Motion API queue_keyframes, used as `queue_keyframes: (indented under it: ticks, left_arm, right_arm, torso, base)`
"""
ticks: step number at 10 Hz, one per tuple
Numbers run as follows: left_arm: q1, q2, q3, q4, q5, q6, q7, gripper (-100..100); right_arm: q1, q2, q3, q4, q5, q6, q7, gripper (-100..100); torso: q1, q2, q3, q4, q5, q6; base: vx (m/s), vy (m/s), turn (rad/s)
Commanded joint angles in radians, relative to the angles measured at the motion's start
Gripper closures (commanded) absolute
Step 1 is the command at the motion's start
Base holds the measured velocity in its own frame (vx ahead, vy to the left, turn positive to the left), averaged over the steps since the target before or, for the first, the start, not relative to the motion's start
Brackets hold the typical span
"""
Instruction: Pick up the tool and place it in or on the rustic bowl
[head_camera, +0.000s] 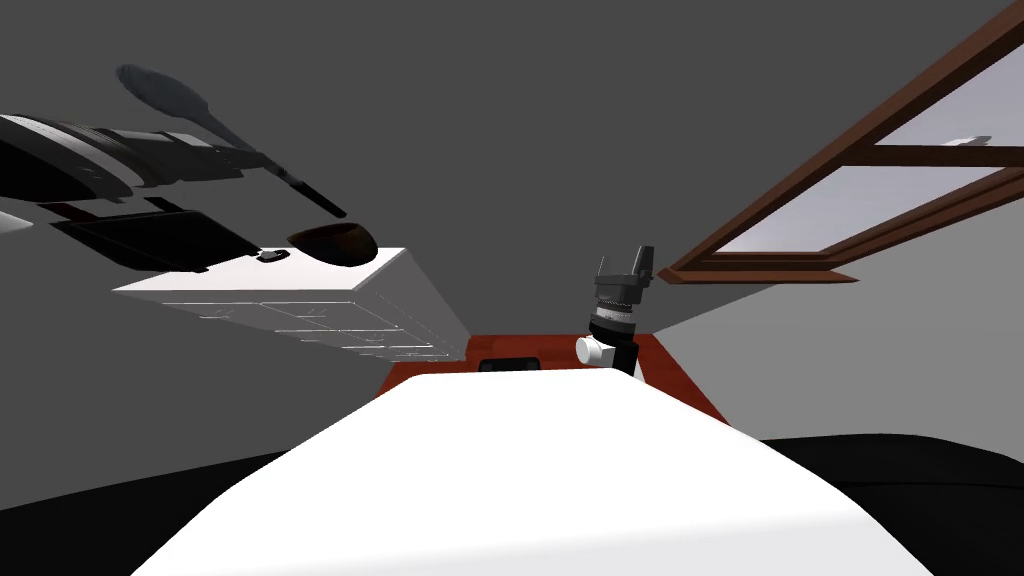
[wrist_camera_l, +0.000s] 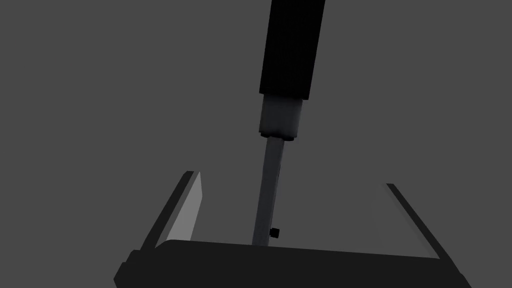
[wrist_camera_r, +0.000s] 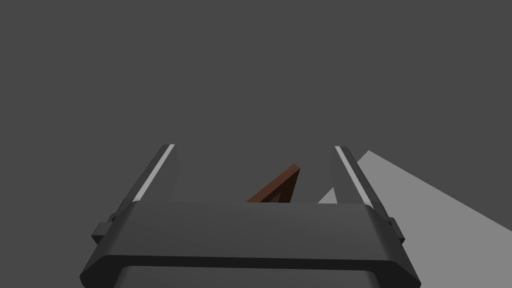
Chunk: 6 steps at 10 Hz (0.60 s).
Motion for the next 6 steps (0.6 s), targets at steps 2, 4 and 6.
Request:
queue_keyframes:
  ticks: [2,4,6]
  left_arm:
    - [0.000,0.000,0.000,0.000,0.000,0.000,0.000,0]
    - [0.004,0.039,-0.008,0.004,-0.026,-0.001,0.023,-100]
    - [0.004,0.039,-0.008,0.004,-0.003,-0.001,0.023,-100]
  right_arm:
    - [0.000,0.000,0.000,0.000,0.000,0.000,0.000,0]
    - [0.000,0.000,0.000,0.000,0.000,0.000,0.000,0]
    - [0.000,0.000,0.000,0.000,0.000,0.000,0.000,0]
  torso:
    - [0.000,0.000,0.000,0.000,0.000,0.000]
    - [0.000,0.001,0.000,0.000,0.000,0.000]
    - [0.000,0.001,0.000,0.000,0.000,0.000]
  base:
    - [0.000,0.000,0.000]
    - [-0.007,0.009,-0.069]
    - [-0.002,0.003,0.002]
